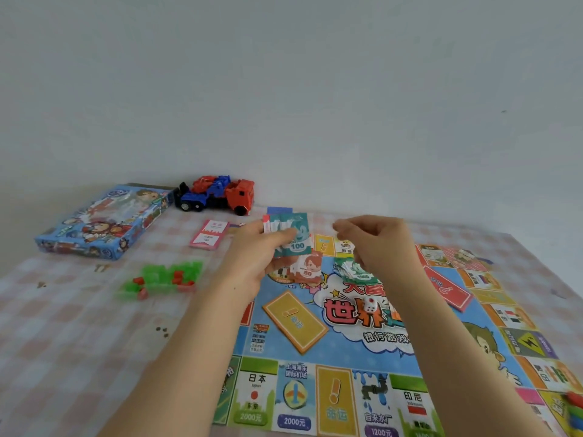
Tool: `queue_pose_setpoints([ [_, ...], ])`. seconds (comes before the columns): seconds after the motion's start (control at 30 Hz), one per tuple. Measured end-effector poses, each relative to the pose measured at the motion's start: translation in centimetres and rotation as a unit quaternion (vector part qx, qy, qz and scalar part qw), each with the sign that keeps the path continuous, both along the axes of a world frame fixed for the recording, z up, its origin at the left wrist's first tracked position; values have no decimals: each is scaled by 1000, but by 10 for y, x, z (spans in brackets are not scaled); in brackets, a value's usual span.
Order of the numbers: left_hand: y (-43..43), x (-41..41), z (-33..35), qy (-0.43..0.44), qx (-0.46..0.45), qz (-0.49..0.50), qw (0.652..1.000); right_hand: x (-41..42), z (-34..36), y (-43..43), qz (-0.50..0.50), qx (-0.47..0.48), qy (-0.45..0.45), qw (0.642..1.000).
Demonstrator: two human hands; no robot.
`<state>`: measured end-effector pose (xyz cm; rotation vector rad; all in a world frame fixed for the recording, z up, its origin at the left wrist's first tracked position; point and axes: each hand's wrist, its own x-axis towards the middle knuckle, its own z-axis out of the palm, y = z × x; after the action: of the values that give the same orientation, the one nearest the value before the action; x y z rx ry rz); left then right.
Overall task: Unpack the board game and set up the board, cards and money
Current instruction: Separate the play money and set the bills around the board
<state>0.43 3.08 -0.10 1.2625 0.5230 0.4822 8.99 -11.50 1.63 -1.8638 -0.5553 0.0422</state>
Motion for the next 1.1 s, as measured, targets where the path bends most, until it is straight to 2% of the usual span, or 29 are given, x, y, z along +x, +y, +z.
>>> queue_pose_setpoints([
  [0.2,-12,3,-6,-3,31,-41,999,-7,-9,2,35,47,111,992],
  [0.33,-17,5,-7,1,47,-58,997,-5,-11,4,31,44,108,993],
  [0.5,-15,6,-8,1,16,-59,998,-3,-14,2,14,49,112,992],
  [0.7,-15,5,-9,12,51,-54,997,-3,-13,-1,37,69,137,988],
  [0.87,-17,6,-6,-5,-1,-68,998,-1,-15,-2,20,71,129,989],
  [1.0,-17,7,-11,18,61,-62,996,0,-15,-2,24,66,135,988],
  [1.1,-18,6,-10,13,57,-44,997,0,-13,-3,33,65,143,987],
])
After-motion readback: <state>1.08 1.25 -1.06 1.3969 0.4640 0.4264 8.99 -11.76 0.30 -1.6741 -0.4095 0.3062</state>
